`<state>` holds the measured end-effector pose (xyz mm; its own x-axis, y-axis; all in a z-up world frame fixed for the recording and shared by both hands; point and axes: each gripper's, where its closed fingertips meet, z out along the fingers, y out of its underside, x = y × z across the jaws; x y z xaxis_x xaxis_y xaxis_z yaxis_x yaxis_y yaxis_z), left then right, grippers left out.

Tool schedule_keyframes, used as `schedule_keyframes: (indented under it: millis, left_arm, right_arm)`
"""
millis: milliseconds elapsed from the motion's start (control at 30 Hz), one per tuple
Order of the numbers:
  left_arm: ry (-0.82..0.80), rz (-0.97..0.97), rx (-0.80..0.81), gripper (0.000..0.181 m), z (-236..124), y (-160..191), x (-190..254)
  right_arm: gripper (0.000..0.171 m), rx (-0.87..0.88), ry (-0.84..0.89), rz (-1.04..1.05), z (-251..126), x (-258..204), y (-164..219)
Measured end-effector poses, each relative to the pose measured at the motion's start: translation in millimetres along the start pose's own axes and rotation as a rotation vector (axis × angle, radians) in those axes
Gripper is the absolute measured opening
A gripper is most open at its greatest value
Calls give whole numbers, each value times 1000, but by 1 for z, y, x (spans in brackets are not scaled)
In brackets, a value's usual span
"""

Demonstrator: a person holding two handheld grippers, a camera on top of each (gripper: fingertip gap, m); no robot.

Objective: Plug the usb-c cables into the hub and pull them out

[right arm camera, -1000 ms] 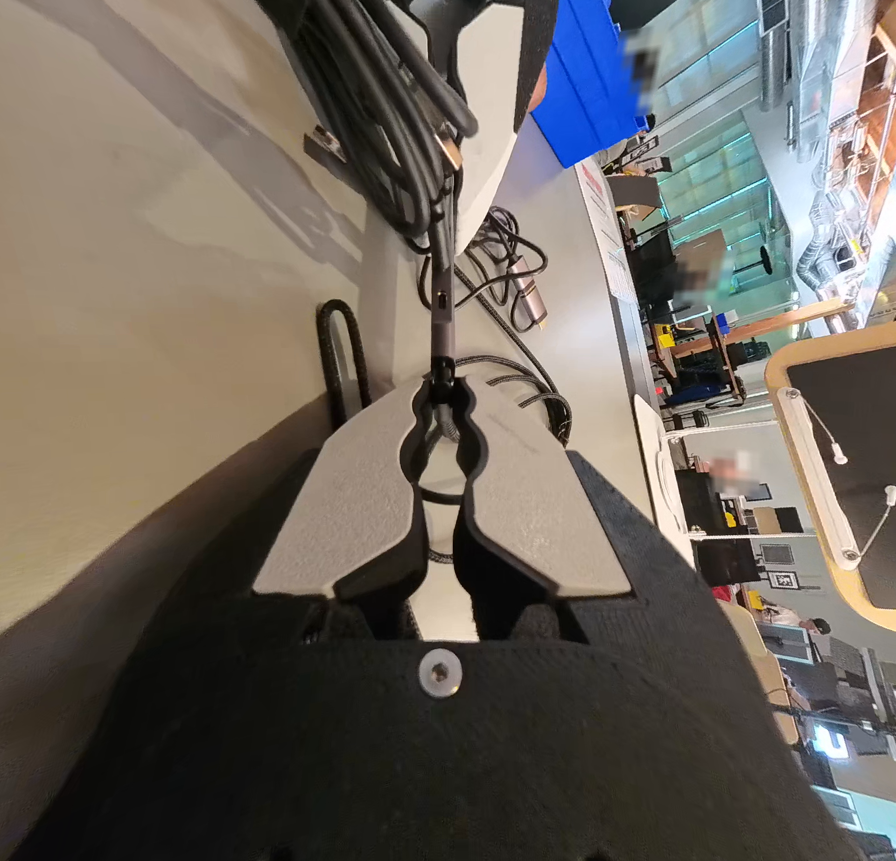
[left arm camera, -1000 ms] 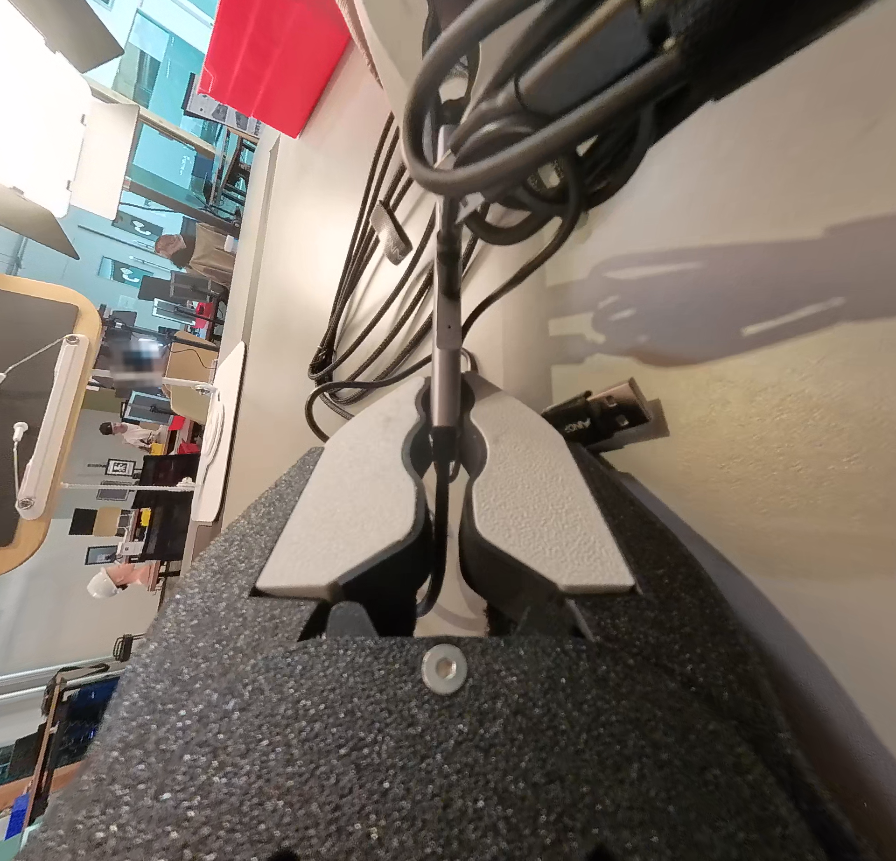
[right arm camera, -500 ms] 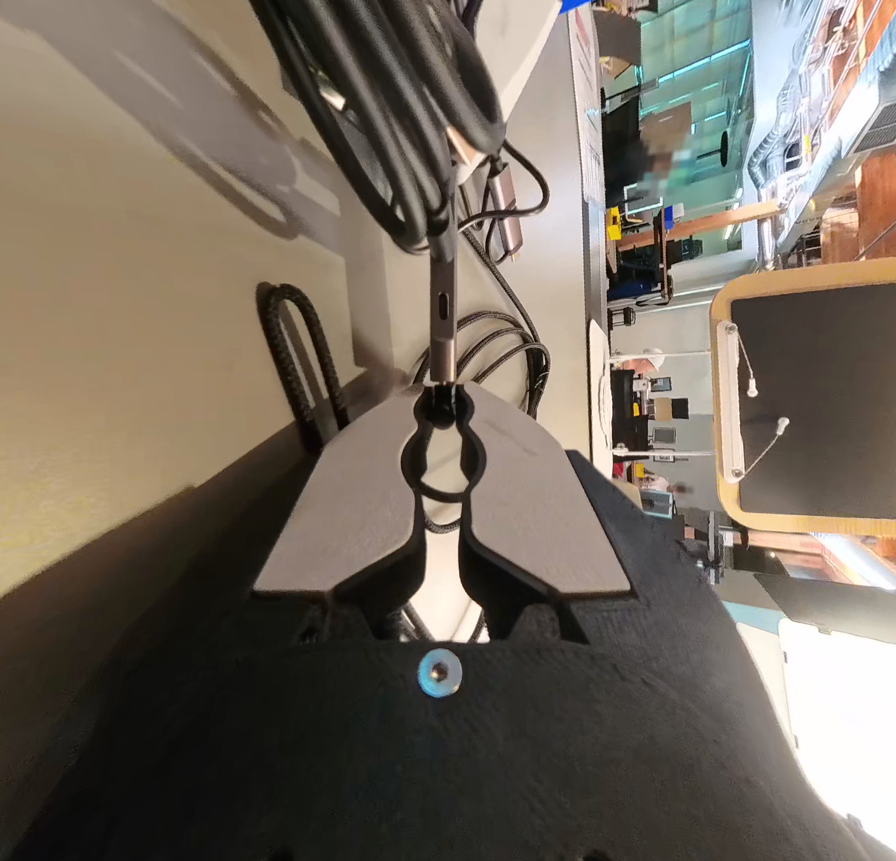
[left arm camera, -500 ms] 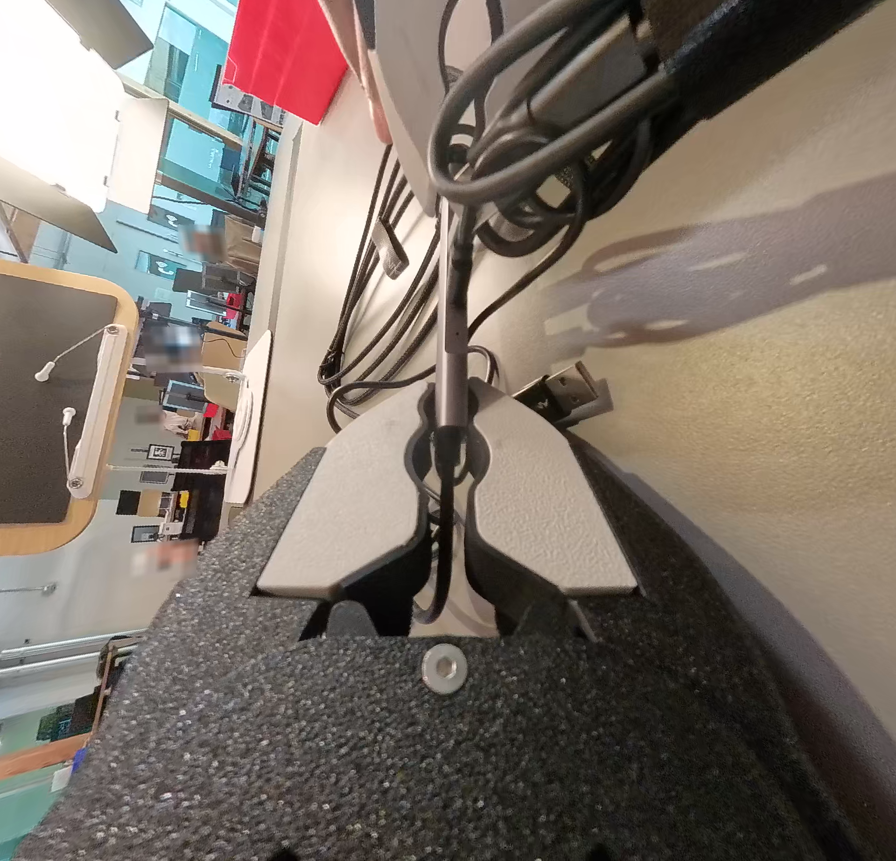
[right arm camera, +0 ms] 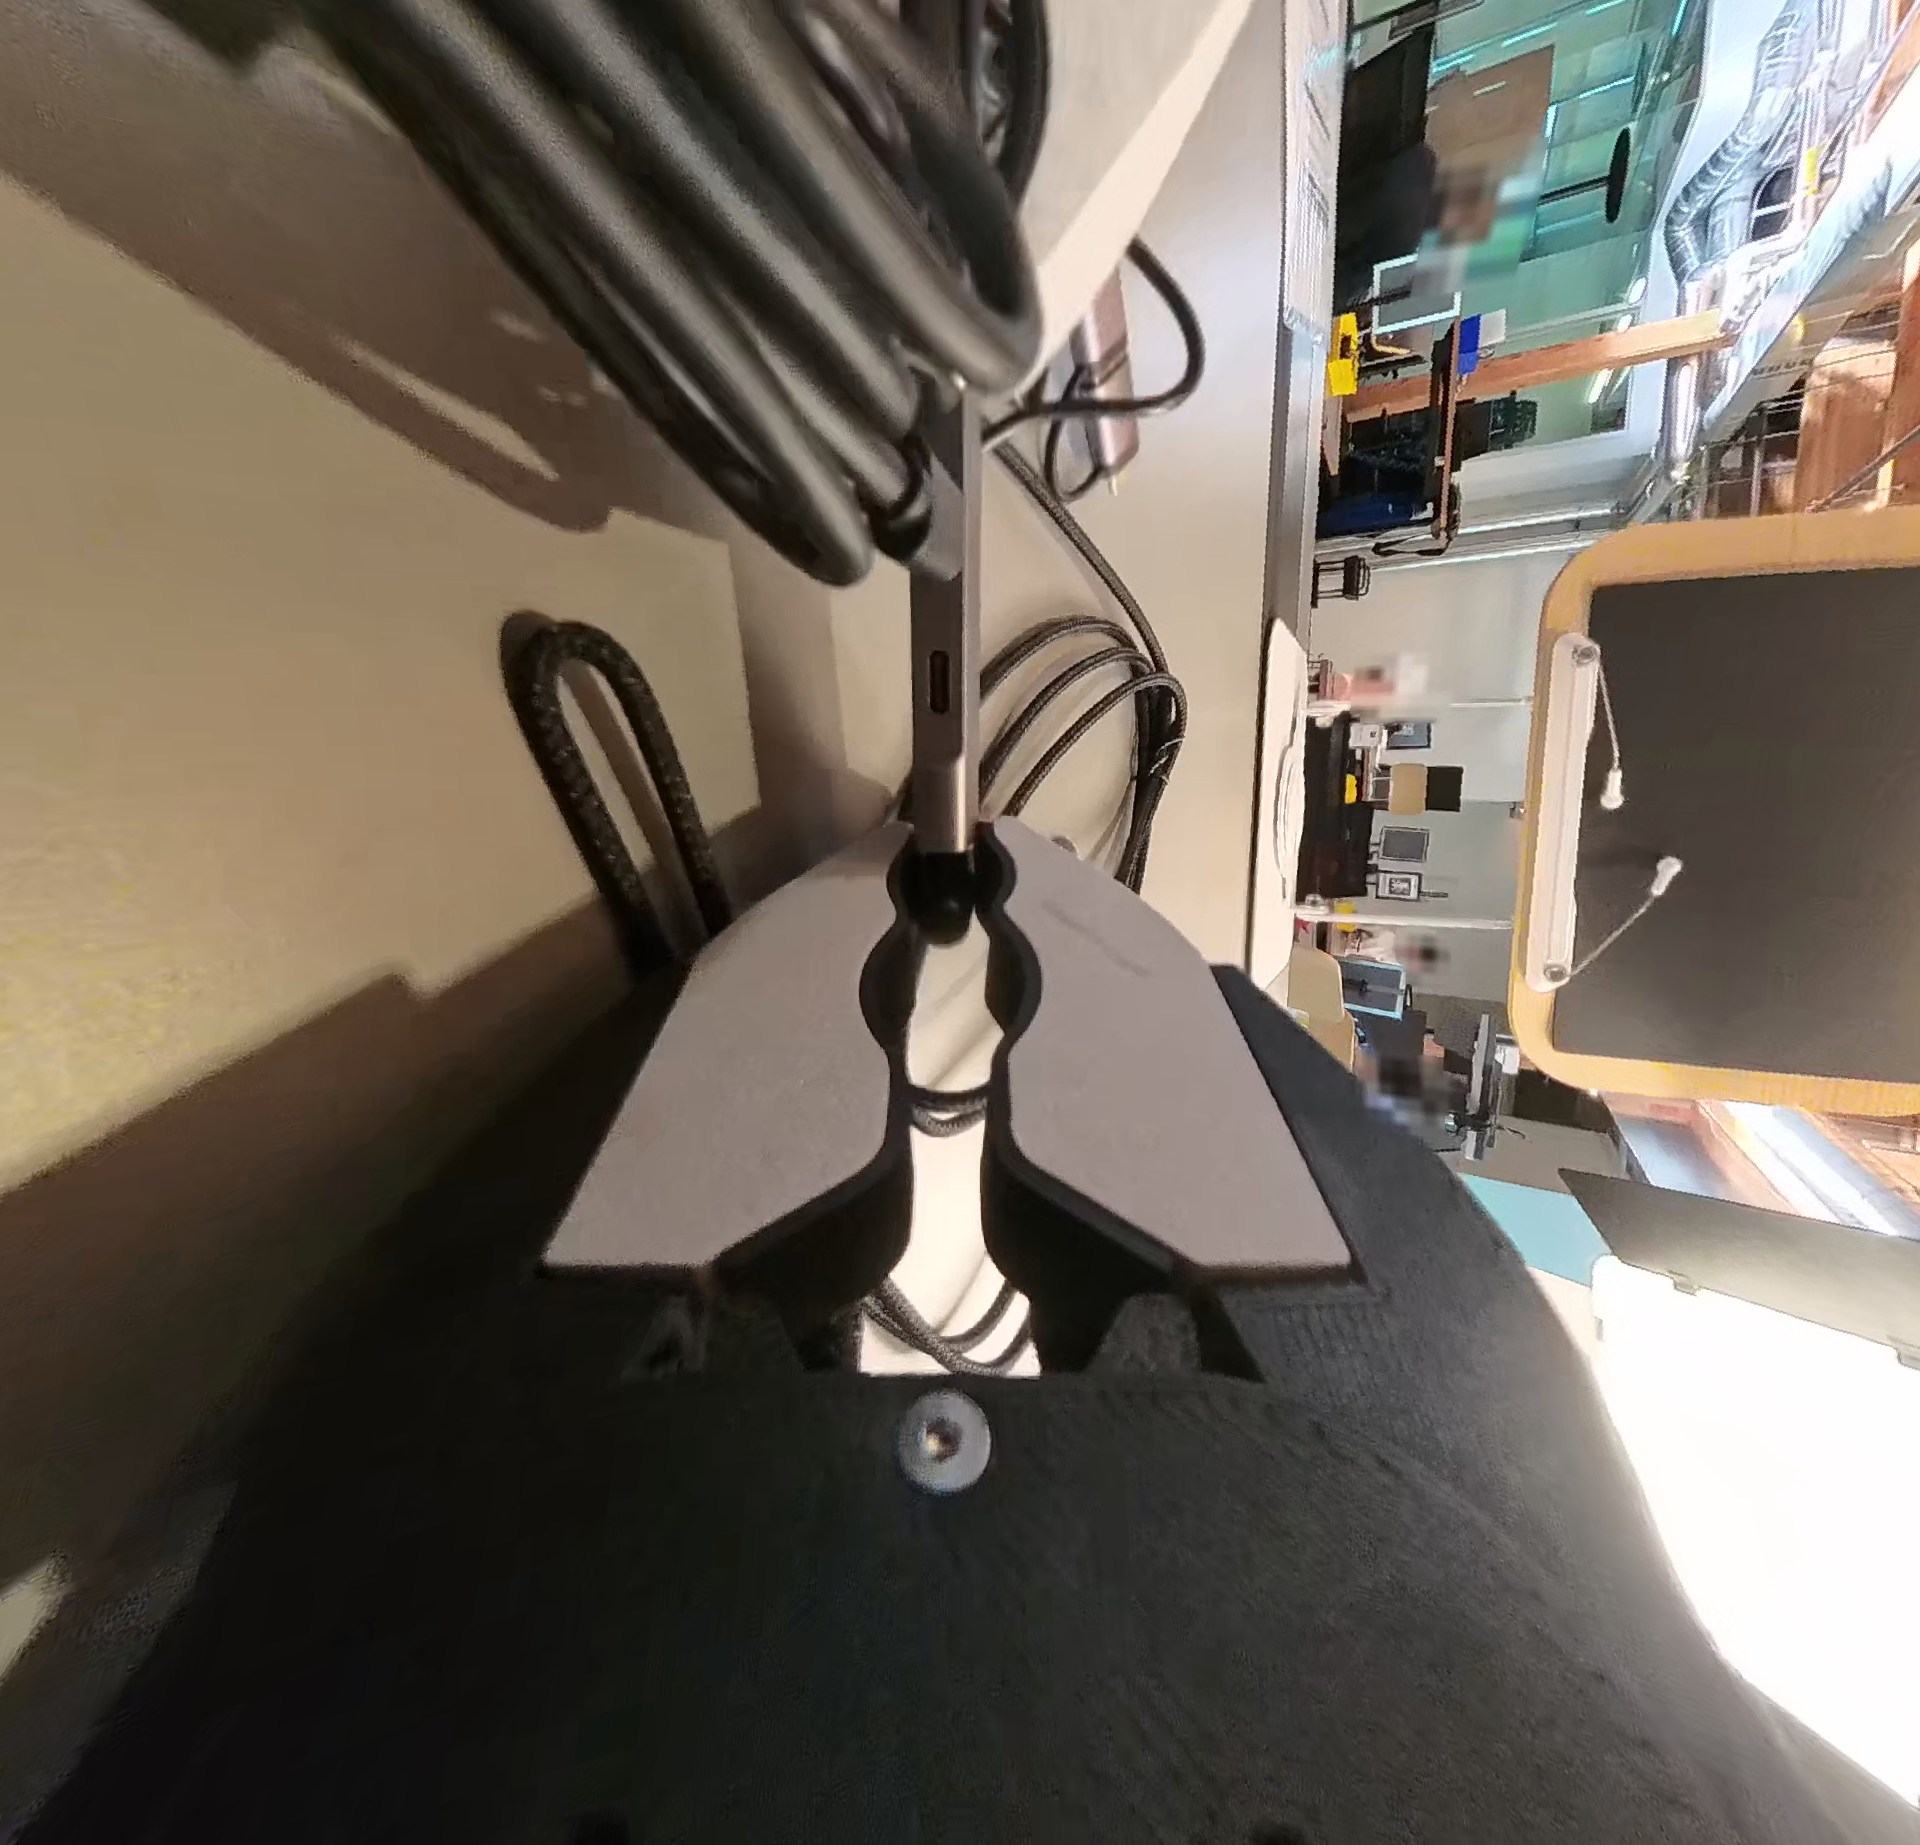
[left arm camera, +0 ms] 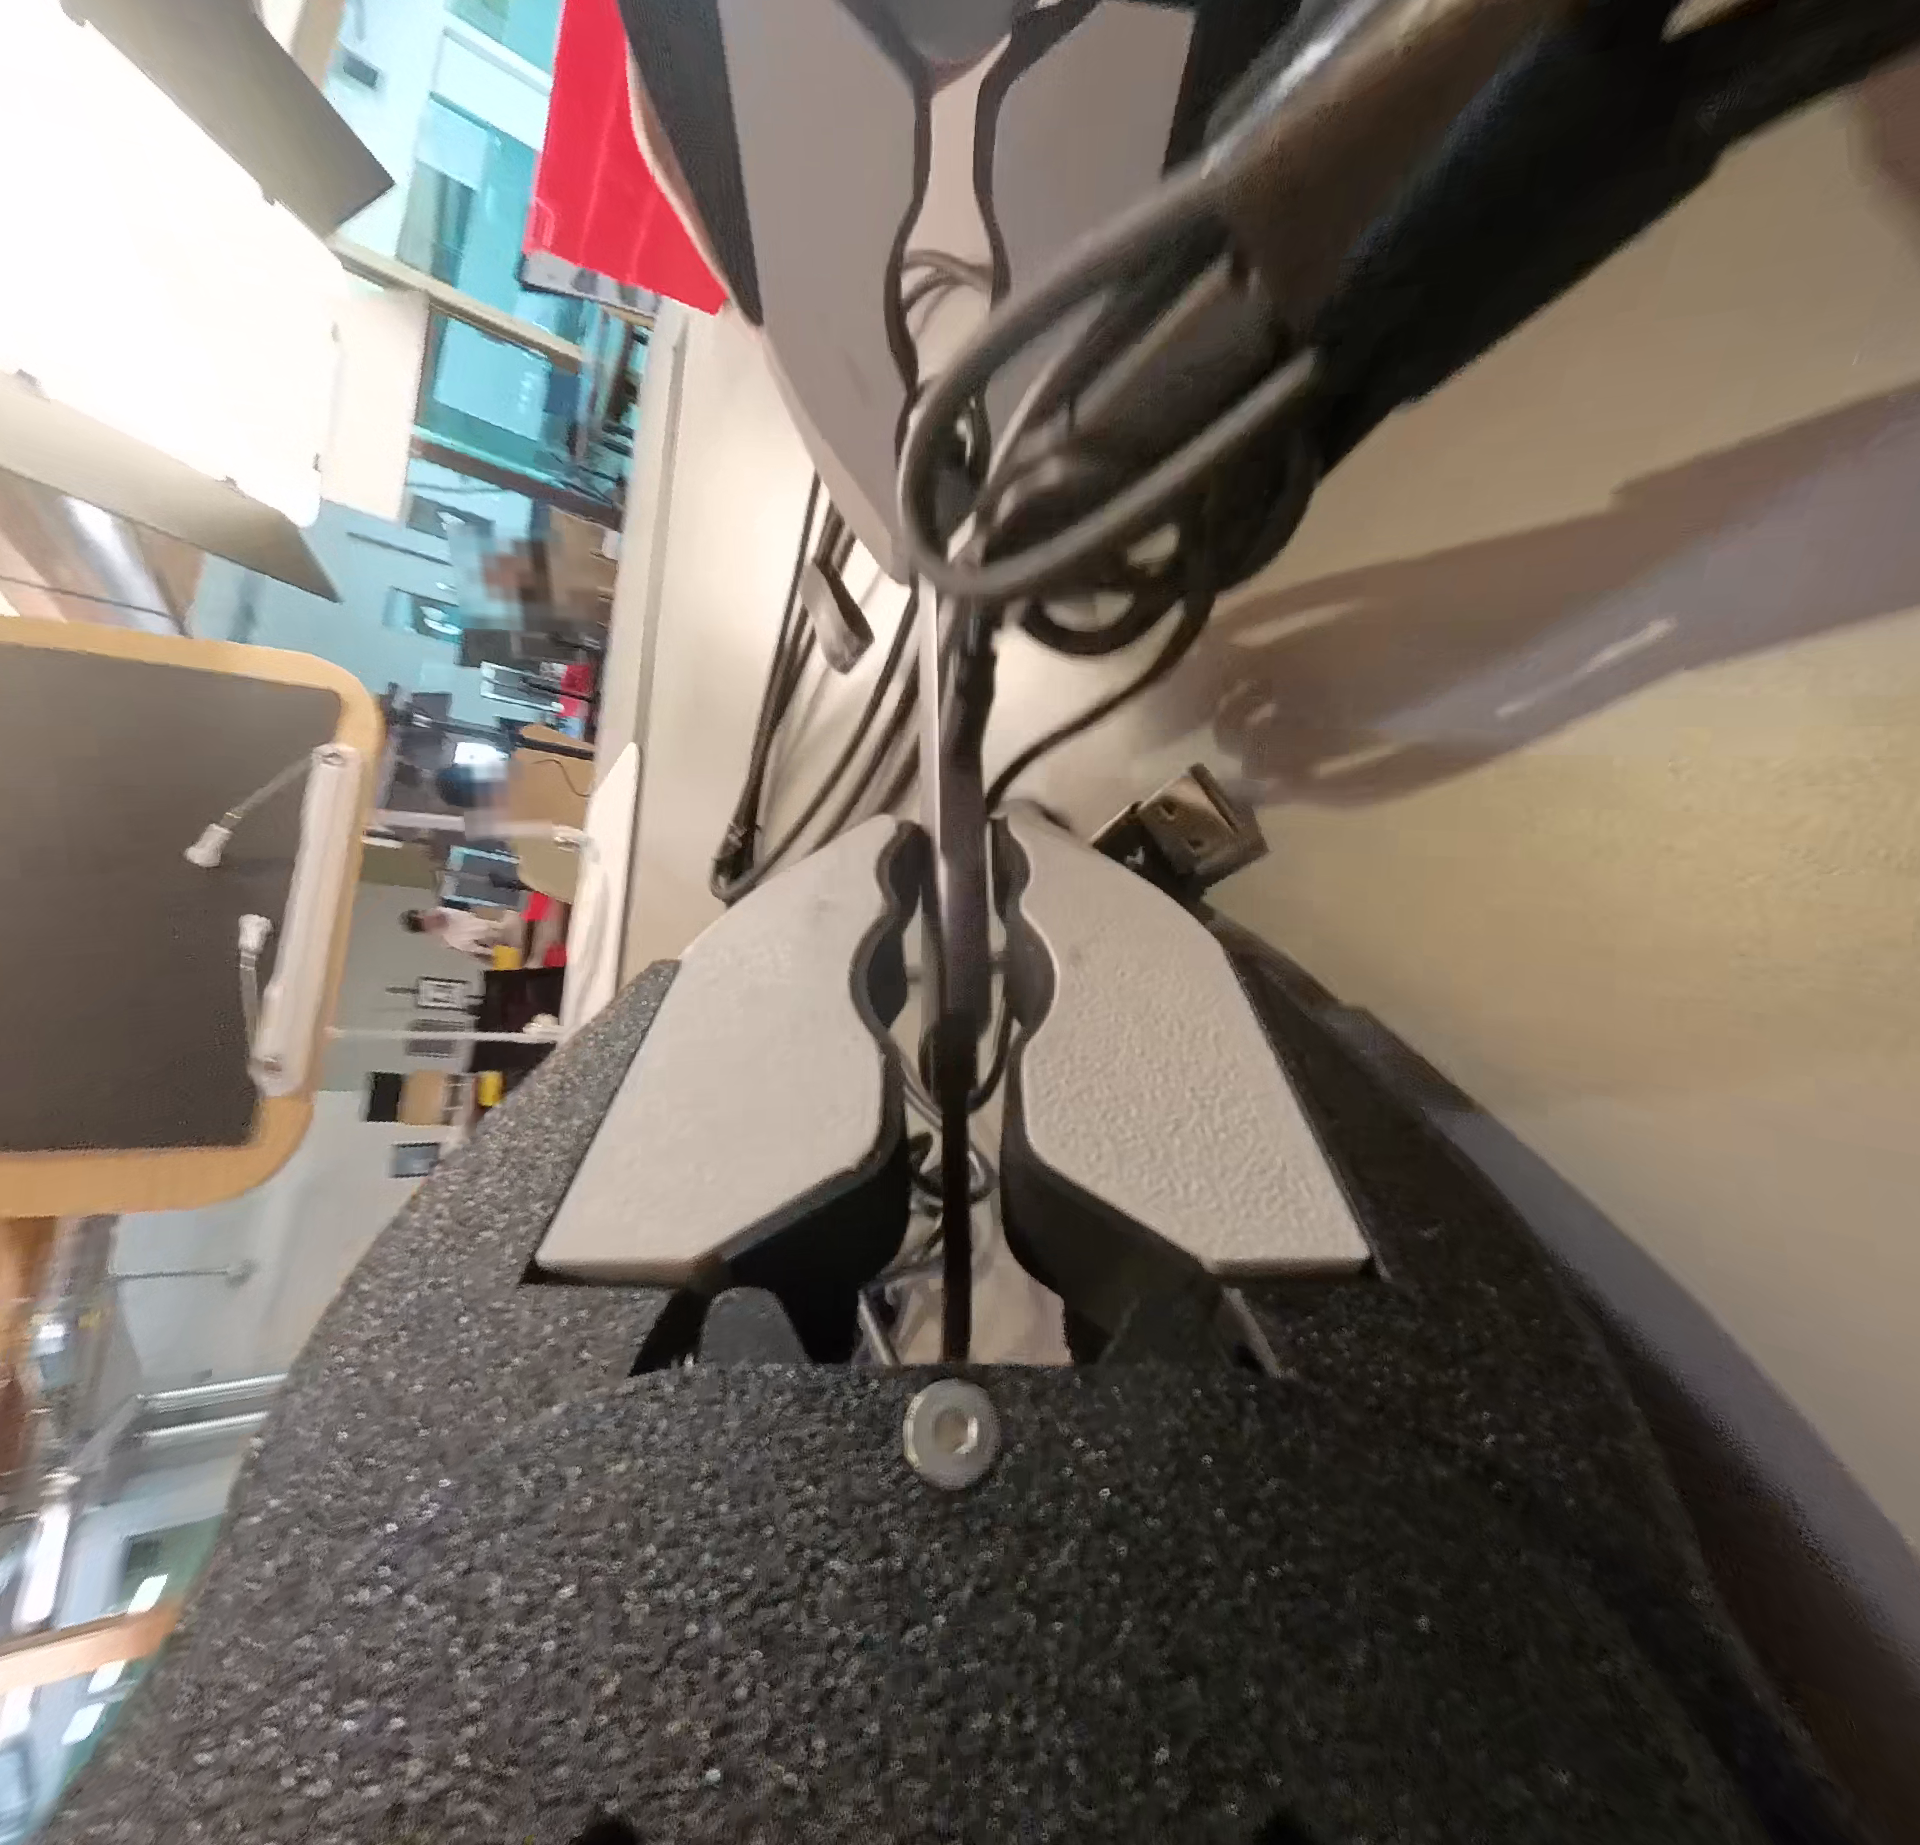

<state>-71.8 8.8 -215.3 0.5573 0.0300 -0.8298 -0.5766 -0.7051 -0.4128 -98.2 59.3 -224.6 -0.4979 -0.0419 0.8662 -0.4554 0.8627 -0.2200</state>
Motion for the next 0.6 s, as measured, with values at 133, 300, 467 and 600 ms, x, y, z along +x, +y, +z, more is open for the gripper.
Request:
schedule_keyframes:
  millis: [133, 300, 467, 600]
  left_arm:
    - [-63, 69, -44, 12, 6, -4, -3]
    - [-72, 42, -110, 12, 7, 7, -8]
    - [-42, 27, -115, 13, 6, 7, -5]
    - [-40, 34, -97, 13, 5, 4, -5]
  right_arm:
    - [8, -18, 7, -15, 4, 2, -6]
    - [9, 4, 23, -38, 5, 5, -12]
    - [9, 70, 28, -21, 5, 5, -12]
    - [9, 154, 25, 34, 1, 5, -13]
